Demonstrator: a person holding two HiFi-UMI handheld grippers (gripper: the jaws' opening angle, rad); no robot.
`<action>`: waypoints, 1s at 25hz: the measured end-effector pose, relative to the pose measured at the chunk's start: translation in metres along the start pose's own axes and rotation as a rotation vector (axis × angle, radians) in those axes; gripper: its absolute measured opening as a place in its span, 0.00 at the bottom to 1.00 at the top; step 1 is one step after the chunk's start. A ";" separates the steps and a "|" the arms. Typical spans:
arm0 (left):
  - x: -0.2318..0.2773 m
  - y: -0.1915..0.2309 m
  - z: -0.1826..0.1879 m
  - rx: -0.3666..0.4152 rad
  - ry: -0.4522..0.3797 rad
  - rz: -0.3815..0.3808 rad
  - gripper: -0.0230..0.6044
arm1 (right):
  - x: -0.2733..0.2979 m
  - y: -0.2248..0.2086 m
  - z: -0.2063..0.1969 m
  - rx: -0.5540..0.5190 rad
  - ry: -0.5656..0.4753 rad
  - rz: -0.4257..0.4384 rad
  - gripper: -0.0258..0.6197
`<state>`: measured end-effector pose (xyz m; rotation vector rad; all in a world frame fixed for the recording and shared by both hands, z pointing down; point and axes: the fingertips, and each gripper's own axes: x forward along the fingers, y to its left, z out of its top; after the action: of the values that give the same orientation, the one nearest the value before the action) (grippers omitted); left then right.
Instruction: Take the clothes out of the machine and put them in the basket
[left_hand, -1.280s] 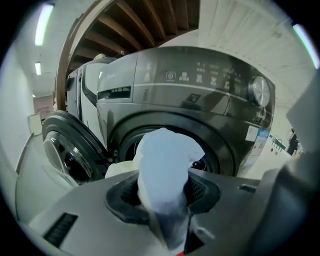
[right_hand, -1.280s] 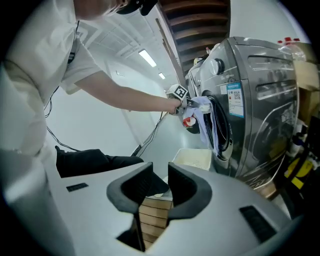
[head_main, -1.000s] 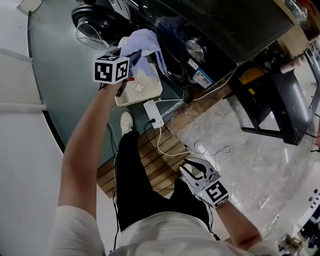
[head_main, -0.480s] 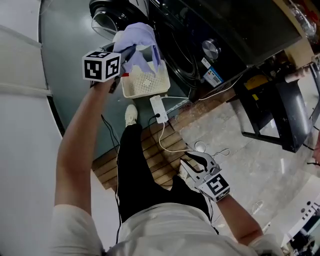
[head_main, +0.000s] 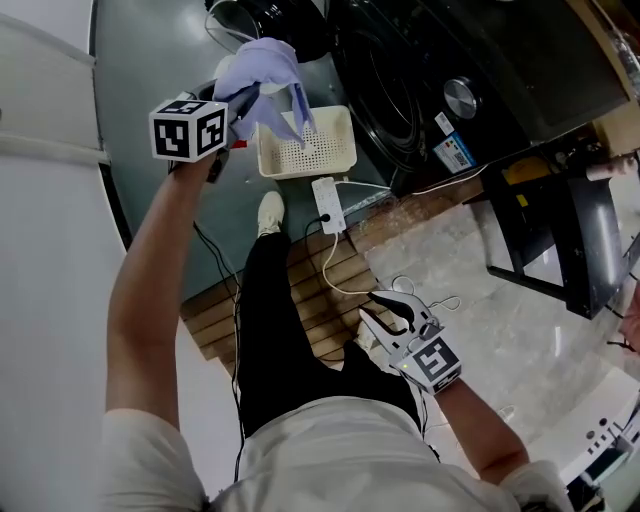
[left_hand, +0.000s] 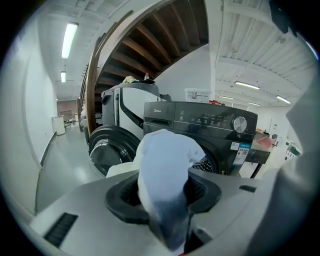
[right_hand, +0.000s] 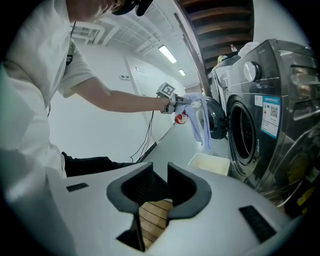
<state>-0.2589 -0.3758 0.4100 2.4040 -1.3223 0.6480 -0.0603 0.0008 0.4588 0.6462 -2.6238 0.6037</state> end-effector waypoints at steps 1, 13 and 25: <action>-0.002 0.004 -0.004 -0.003 0.003 0.004 0.30 | 0.003 0.000 0.002 -0.001 0.004 0.004 0.16; 0.014 0.035 -0.057 -0.060 0.044 0.021 0.30 | 0.030 -0.014 0.003 0.015 0.042 0.028 0.16; 0.079 0.049 -0.141 -0.106 0.111 0.015 0.30 | 0.061 -0.043 -0.018 0.073 0.080 0.002 0.16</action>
<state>-0.2963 -0.3898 0.5740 2.2425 -1.2967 0.6869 -0.0843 -0.0464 0.5146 0.6283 -2.5389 0.7136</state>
